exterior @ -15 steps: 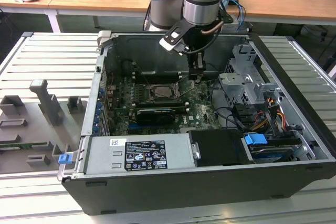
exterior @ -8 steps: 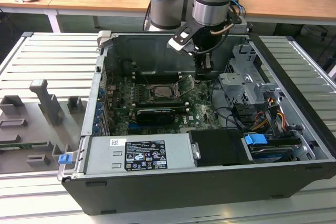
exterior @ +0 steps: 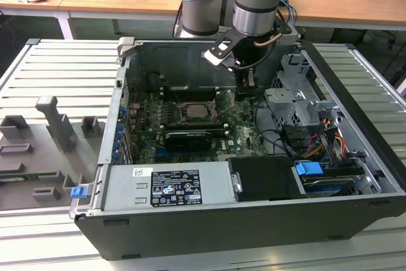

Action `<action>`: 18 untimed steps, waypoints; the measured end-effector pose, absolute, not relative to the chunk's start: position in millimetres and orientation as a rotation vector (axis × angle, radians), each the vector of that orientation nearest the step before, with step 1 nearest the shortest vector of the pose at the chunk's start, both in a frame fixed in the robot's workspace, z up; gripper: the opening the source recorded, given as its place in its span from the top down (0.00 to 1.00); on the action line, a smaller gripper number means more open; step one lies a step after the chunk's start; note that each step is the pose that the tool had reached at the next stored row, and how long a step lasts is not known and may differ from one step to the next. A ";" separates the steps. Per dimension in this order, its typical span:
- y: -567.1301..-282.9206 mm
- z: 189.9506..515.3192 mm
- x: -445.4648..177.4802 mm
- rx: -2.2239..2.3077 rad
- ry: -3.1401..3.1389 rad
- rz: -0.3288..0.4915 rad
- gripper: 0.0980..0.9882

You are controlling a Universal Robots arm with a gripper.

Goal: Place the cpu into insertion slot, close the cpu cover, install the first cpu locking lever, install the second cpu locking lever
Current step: 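Close the cpu cover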

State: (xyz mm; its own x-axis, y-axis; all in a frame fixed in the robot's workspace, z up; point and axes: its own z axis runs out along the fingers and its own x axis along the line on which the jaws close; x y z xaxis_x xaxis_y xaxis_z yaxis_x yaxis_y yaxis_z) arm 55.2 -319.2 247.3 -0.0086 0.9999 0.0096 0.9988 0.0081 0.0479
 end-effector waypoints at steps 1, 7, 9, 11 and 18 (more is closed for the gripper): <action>-319.1 247.2 54.0 2.193 2.212 0.062 0.99; -319.1 247.0 50.1 2.193 2.212 0.062 0.99; -319.1 247.0 48.8 2.193 2.212 0.062 0.99; -319.1 247.0 47.7 2.193 2.212 0.062 0.99; -319.1 247.0 40.4 2.193 2.212 0.062 0.99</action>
State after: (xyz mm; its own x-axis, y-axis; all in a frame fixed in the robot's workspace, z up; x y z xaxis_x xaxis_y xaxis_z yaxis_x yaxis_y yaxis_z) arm 40.4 -319.1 247.0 -0.0087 0.9999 0.0094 0.9989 0.0082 0.0465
